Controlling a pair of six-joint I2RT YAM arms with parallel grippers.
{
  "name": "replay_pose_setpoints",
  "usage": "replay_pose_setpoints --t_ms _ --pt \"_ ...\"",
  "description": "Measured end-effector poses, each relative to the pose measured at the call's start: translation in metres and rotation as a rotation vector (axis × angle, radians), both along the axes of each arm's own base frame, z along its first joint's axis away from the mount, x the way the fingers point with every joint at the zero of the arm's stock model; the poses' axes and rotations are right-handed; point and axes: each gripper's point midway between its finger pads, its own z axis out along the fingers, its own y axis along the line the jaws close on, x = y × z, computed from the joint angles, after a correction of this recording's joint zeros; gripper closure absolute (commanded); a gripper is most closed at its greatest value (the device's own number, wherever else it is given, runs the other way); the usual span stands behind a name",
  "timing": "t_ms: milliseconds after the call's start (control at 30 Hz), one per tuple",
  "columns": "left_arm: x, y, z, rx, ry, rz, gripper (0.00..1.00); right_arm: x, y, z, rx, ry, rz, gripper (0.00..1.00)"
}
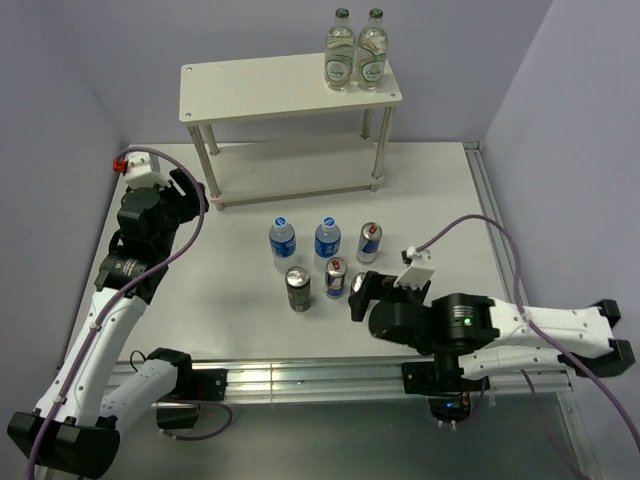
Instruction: Place and organize the beverage onto the shelf
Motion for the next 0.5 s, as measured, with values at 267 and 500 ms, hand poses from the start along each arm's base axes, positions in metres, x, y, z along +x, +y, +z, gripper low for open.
replay_pose_setpoints --t_ms 267,500 --pt "0.000 0.001 0.000 0.003 0.000 0.001 0.33 -0.024 0.000 -0.050 -0.185 0.024 -0.121 0.00" --pt "0.000 0.001 0.000 0.003 -0.001 0.001 0.34 -0.020 -0.018 -0.084 -0.267 -0.003 -0.143 0.00"
